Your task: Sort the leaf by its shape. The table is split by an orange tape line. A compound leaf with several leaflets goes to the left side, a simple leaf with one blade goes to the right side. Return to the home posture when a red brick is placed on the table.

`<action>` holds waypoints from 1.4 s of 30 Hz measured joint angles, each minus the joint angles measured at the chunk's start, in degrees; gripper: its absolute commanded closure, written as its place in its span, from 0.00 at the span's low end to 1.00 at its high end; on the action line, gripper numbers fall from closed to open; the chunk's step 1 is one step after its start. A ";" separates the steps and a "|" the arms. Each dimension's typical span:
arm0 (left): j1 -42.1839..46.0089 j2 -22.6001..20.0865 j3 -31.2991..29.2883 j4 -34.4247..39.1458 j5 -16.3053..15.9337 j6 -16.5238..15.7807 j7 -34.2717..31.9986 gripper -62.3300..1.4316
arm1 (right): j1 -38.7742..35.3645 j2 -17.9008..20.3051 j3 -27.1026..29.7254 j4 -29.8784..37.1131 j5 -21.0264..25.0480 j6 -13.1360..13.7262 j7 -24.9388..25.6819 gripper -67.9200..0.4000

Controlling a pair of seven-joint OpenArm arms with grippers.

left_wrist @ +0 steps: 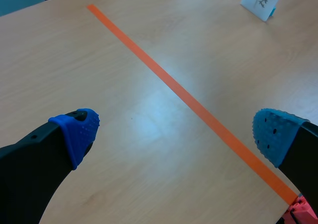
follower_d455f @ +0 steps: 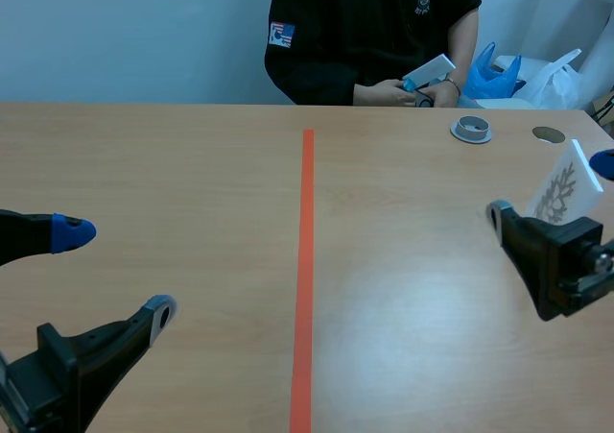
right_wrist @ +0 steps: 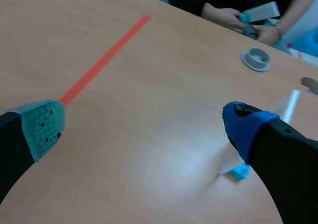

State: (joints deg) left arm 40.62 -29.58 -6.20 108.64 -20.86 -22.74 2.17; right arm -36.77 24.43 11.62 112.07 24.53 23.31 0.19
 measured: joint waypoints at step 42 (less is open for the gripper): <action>0.00 0.02 0.00 0.00 -0.24 0.00 0.20 0.00 | -6.88 -4.26 -5.01 6.05 0.59 1.77 -4.17 0.00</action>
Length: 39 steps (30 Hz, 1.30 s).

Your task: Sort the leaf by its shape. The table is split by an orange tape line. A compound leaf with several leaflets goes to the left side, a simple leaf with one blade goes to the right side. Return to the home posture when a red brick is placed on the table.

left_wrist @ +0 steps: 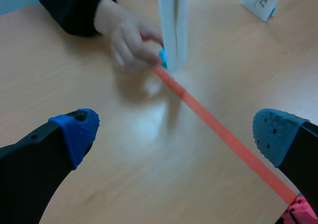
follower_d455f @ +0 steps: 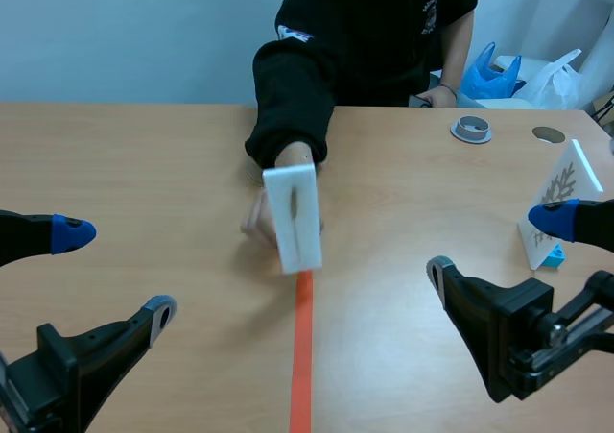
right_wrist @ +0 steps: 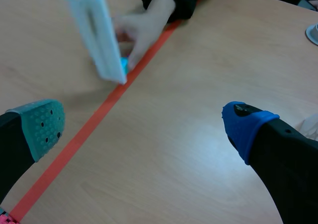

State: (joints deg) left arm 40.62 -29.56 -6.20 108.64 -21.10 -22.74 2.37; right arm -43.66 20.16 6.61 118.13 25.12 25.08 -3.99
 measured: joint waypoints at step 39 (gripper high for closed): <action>-13.94 0.00 10.27 -7.13 3.28 -3.91 6.27 0.00 | 0.00 0.00 0.02 0.00 -0.02 0.00 0.00 0.00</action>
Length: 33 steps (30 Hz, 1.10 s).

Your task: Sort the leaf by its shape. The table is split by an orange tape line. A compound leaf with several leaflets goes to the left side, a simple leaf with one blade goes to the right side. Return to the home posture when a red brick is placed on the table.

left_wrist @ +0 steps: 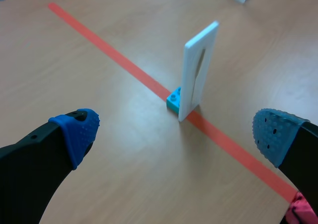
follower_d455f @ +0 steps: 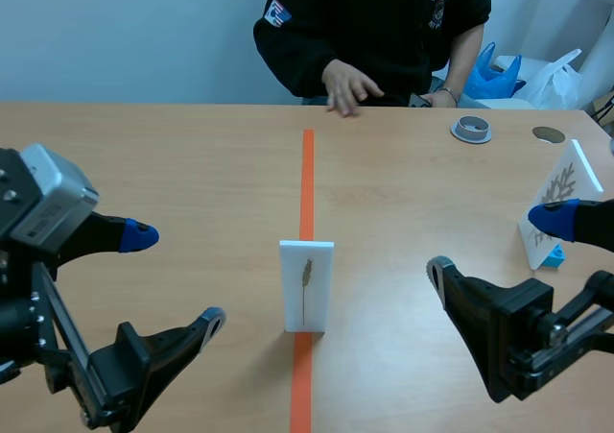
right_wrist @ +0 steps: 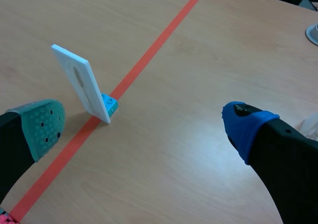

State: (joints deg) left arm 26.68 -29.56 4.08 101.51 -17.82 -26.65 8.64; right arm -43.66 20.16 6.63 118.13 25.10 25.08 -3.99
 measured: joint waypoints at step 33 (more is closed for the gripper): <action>-30.84 13.51 26.93 -40.39 12.37 0.00 -14.53 0.00 | 0.15 0.00 0.00 -0.02 -2.86 -1.49 0.70 0.00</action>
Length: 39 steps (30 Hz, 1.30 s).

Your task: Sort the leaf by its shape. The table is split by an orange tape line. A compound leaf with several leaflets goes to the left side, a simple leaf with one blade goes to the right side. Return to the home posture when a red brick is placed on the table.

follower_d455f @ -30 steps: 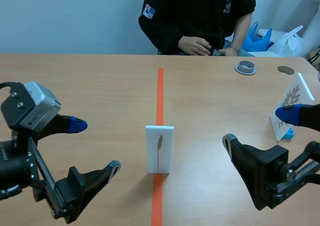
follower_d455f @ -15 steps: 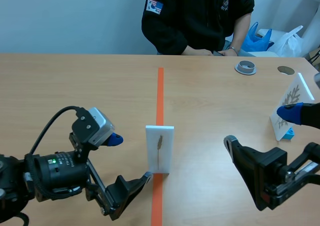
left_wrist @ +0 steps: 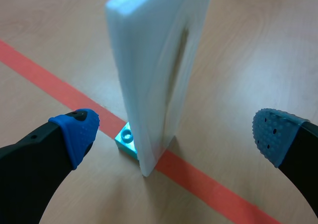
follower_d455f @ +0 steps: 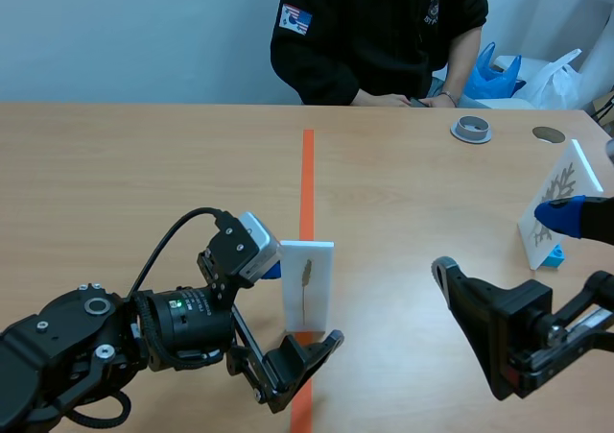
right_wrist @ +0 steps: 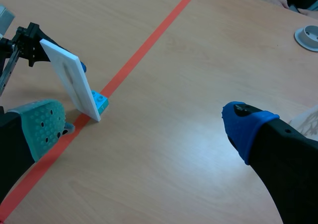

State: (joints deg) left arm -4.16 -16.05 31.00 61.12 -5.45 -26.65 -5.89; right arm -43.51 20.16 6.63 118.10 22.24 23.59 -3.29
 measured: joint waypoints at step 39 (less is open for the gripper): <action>-0.15 -0.28 -0.02 3.10 -2.62 -0.02 4.39 0.91 | 0.00 0.00 0.00 0.00 -0.24 0.00 0.02 0.00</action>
State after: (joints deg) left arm -4.32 -16.34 30.98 64.23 -8.08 -26.68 -1.50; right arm -43.51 20.16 6.63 118.10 22.00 23.59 -3.27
